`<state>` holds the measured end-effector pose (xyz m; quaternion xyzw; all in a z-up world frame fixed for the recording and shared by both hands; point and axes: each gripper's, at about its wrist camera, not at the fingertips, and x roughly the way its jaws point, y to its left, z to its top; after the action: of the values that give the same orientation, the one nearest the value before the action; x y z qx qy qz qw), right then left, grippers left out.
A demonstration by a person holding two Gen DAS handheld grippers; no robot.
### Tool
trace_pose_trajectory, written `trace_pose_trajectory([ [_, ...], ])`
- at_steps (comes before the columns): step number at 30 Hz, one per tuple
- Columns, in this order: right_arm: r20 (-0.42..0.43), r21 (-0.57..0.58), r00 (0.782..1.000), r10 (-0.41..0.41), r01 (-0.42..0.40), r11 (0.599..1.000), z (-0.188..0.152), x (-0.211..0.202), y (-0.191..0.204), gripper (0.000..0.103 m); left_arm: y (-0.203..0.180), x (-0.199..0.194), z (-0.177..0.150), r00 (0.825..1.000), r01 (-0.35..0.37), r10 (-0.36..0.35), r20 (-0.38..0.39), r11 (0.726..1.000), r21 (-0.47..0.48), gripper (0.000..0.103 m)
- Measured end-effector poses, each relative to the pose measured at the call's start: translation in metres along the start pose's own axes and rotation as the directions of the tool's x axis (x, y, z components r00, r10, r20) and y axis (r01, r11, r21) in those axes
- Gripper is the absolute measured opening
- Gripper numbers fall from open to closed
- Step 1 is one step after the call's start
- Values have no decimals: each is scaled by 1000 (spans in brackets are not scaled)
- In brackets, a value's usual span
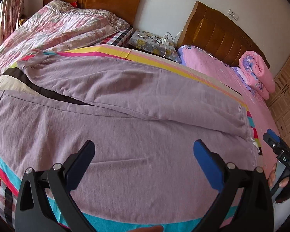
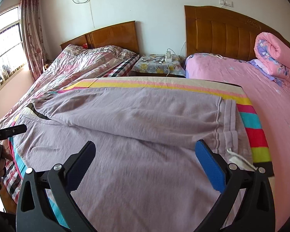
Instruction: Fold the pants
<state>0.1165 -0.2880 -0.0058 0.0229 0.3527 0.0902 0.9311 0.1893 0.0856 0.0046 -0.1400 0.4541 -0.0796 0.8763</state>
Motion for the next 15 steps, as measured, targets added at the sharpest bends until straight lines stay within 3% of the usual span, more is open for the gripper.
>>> trace_pose_trajectory([
  [2,-37,-56,998,54,-56,997,37,47,-17,99,12,20,29,993,103,-105,-52,994,-46,102],
  [5,-123,-134,987,103,-119,984,77,127,-31,99,30,52,59,974,197,-213,-72,964,-179,102],
  [8,-225,-217,965,139,-188,958,102,195,-35,99,42,70,81,987,155,-160,-1,957,-246,102],
  [10,-280,-233,945,172,-241,942,114,227,-35,91,48,82,93,984,175,-172,37,939,-295,102],
  [13,-351,-246,913,206,-302,921,121,260,-38,87,44,110,113,986,154,-168,-23,942,-298,102],
  [15,-403,-292,896,188,-321,901,114,273,-34,75,43,129,123,986,143,-164,-42,939,-313,102],
])
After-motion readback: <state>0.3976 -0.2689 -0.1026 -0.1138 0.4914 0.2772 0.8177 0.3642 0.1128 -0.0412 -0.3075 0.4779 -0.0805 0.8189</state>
